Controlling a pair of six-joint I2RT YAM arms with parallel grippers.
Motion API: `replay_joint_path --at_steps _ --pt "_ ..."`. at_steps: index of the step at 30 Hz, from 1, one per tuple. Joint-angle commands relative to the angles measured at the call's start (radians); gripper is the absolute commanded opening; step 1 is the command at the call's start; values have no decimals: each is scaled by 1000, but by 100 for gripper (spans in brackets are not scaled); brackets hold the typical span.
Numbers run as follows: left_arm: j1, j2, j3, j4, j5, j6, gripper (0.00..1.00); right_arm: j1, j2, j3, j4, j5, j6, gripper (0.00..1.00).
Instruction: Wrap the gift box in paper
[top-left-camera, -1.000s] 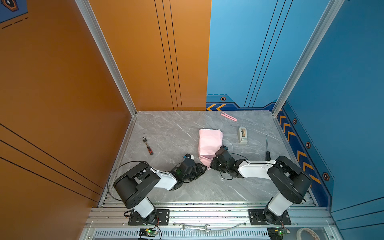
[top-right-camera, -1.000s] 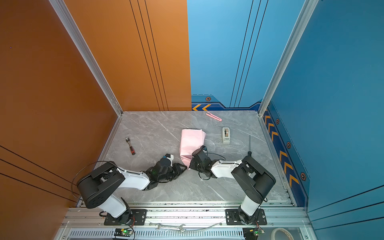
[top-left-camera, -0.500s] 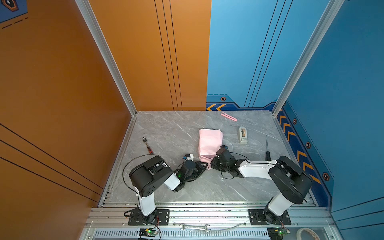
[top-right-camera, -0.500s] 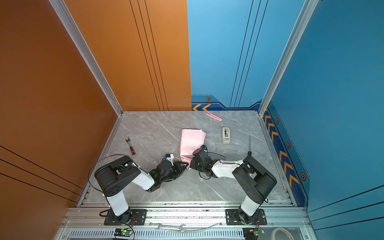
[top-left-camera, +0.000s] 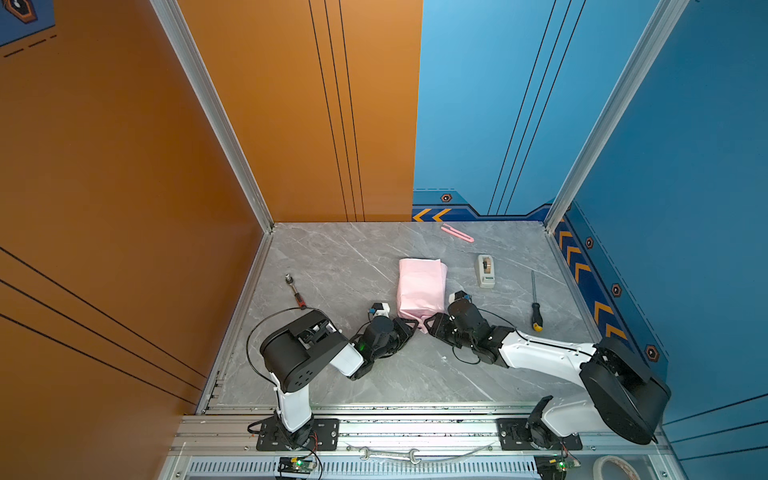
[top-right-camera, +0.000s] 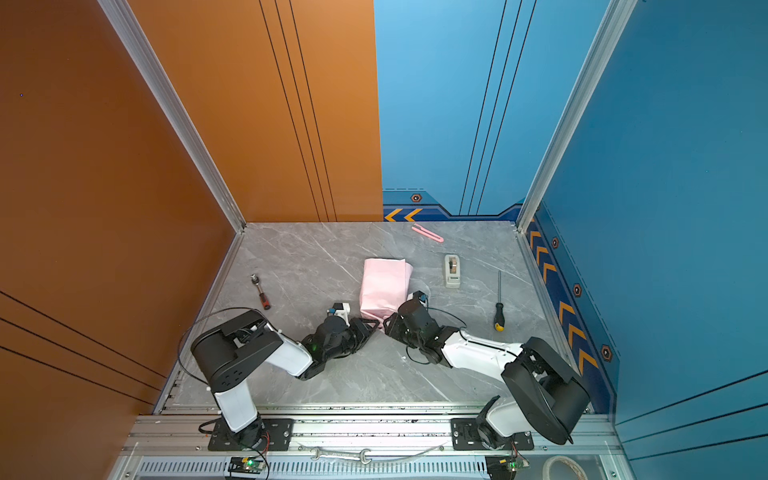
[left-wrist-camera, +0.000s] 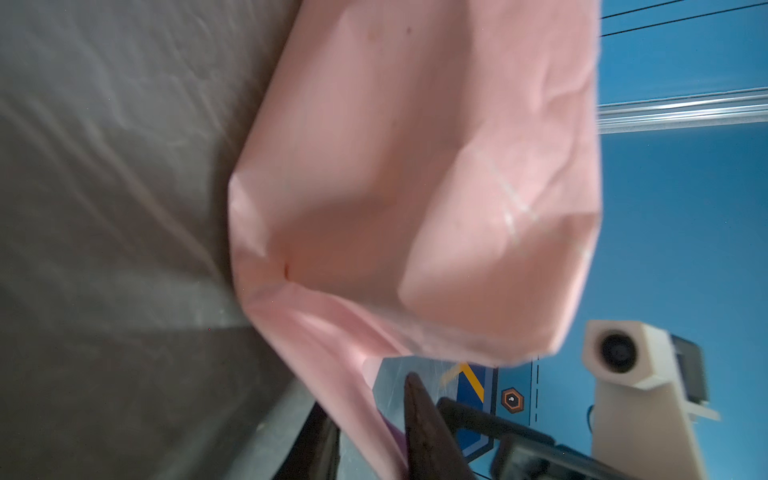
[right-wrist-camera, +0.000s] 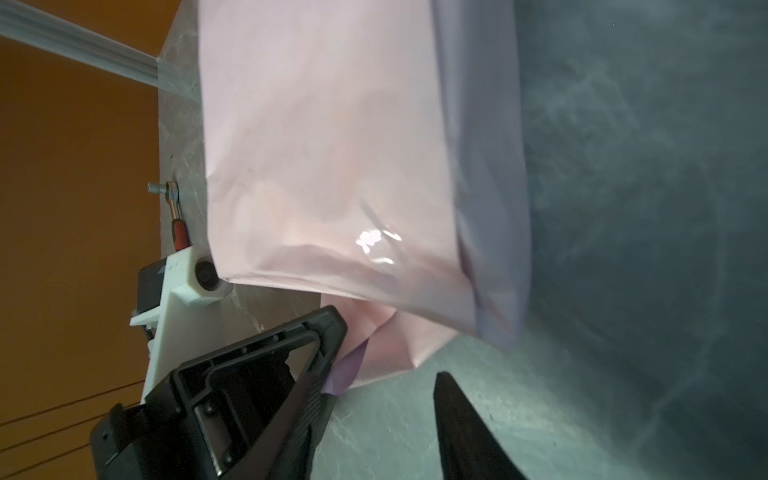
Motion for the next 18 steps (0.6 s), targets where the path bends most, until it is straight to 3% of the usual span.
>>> replay_joint_path --at_steps 1,6,11,14,18 --pt "12 10 17 1 -10 22 28 4 -3 -55 99 -62 194 54" --pt "26 -1 14 1 -4 32 26 19 23 -73 203 -76 320 57" --pt "30 -3 14 1 10 35 34 0 -14 -72 110 -34 306 59" --pt "29 2 18 3 27 31 29 -22 -52 -64 30 -22 255 59" --pt "26 -10 20 9 35 31 16 -33 -130 -24 -125 56 69 59"
